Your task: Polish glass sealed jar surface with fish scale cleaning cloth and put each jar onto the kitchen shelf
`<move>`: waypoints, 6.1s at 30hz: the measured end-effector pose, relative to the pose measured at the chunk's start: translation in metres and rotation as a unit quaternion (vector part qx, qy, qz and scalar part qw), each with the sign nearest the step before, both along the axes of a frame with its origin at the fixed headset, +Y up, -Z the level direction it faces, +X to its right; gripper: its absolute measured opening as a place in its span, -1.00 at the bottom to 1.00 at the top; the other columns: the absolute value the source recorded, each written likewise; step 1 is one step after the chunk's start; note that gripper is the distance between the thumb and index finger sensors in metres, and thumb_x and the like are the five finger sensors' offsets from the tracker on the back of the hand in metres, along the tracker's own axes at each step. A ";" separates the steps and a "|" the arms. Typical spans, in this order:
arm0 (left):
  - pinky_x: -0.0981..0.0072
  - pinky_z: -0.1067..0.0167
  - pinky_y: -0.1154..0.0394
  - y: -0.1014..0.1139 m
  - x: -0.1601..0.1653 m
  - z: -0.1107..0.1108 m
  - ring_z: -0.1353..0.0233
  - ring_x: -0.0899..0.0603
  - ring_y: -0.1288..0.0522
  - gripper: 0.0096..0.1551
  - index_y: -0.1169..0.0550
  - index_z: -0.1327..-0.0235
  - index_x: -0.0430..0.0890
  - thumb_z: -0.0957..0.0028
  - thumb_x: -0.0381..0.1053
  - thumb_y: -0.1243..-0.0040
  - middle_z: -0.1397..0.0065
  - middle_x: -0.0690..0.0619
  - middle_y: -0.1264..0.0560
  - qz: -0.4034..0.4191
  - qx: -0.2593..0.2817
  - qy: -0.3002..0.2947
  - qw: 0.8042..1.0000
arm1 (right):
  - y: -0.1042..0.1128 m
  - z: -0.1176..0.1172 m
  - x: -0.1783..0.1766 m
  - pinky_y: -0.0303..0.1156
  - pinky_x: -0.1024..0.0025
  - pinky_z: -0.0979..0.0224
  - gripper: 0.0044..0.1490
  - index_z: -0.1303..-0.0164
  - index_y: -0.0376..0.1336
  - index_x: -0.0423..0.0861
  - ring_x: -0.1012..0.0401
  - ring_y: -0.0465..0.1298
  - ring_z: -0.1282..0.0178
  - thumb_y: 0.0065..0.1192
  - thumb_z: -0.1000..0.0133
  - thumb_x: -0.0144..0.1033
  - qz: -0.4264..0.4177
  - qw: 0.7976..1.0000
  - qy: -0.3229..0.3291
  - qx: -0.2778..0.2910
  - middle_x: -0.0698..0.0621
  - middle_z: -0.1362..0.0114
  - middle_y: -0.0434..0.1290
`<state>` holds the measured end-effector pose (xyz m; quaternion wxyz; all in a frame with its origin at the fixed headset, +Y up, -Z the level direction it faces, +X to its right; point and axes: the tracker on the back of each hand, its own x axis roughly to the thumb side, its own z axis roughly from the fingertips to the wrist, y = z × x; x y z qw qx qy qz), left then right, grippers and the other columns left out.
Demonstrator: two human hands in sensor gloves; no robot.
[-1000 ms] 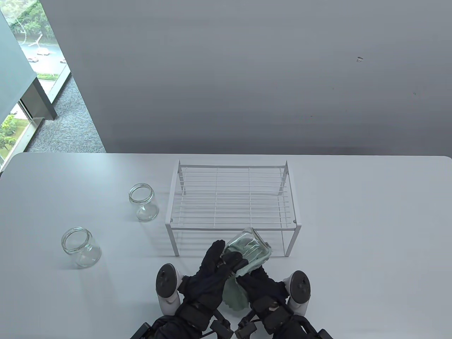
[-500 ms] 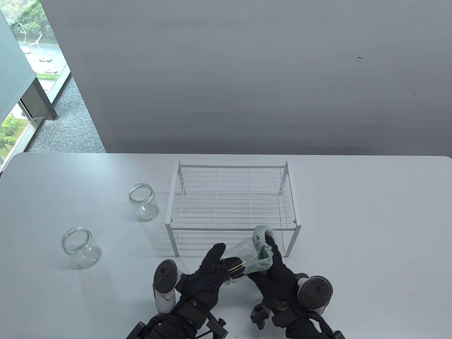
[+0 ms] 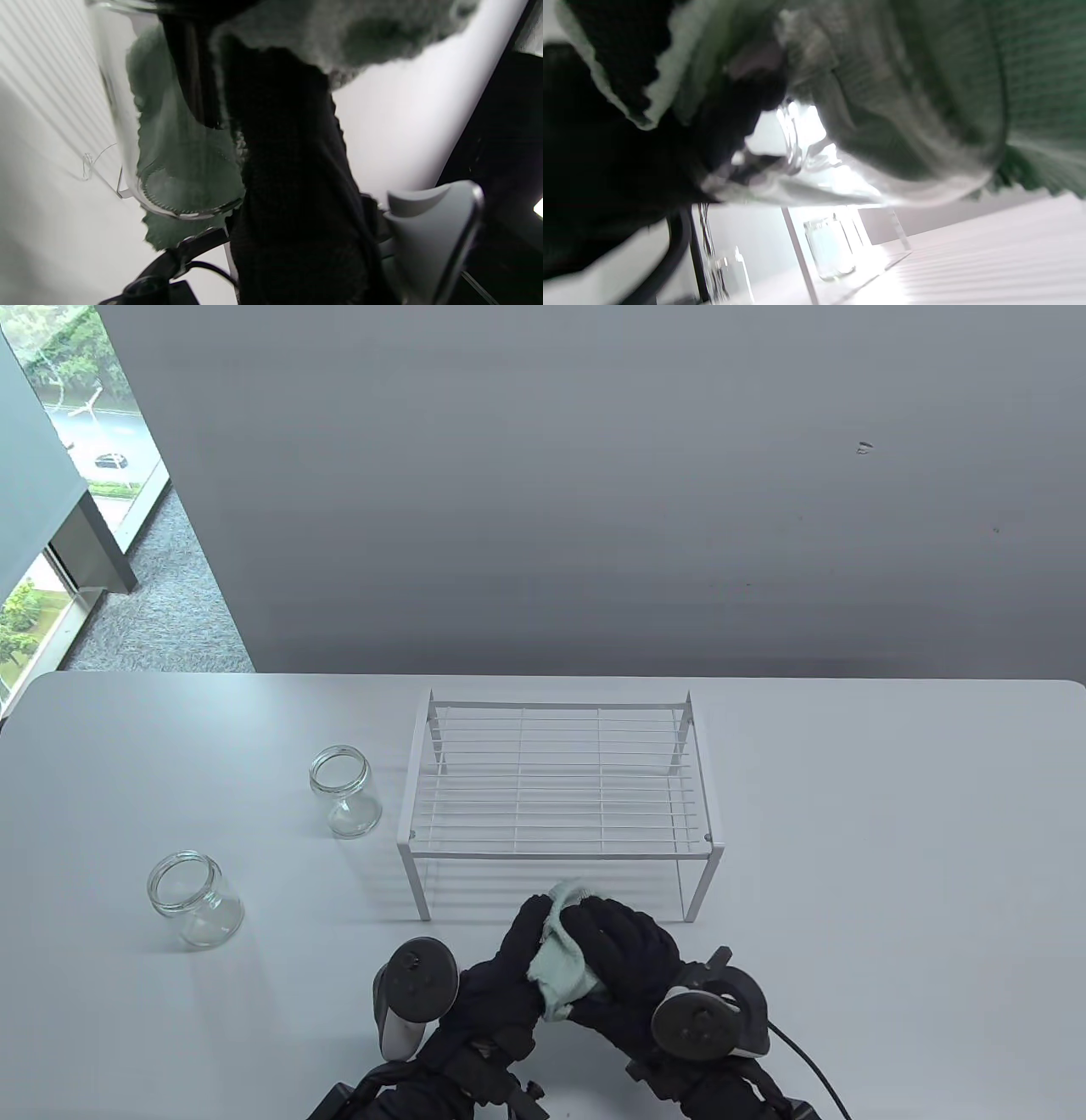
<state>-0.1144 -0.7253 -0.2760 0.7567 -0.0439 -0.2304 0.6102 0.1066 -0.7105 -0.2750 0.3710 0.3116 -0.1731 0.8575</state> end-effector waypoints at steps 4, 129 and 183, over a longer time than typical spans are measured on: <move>-0.12 -0.43 0.06 -0.008 -0.005 -0.001 -0.13 -0.03 -0.74 -0.19 0.04 -0.49 -0.29 -0.12 -0.08 0.01 -0.25 -0.09 -0.58 0.090 -0.060 0.017 0.994 | -0.013 -0.008 0.015 0.24 -0.37 -0.23 -0.10 -0.47 0.21 -0.29 -0.44 0.32 -0.35 0.30 -0.10 0.05 -0.172 0.982 -0.017 -0.072 -0.50 -0.47 0.20; -0.47 -0.31 -0.15 0.058 0.114 -0.115 -0.45 -0.54 -0.36 0.44 0.22 -0.47 -0.48 0.02 0.36 -0.32 -0.54 -0.44 -0.15 -0.234 0.146 0.152 0.949 | 0.006 -0.005 0.027 0.47 -0.09 -0.08 -0.53 -0.10 0.50 -0.18 -0.19 0.62 -0.05 0.16 -0.05 -0.69 0.310 0.947 -0.026 -0.077 -0.39 -0.24 0.49; -0.47 -0.35 0.00 0.080 -0.161 -0.054 -0.45 -0.46 -0.36 -0.23 -0.14 -0.50 -0.33 -0.14 -0.02 -0.07 -0.51 -0.39 -0.23 -0.470 0.244 0.372 0.762 | 0.004 -0.001 0.024 0.46 -0.10 -0.08 -0.51 -0.14 0.48 -0.19 -0.20 0.62 -0.05 0.16 -0.04 -0.68 0.310 0.946 -0.019 -0.089 -0.40 -0.24 0.48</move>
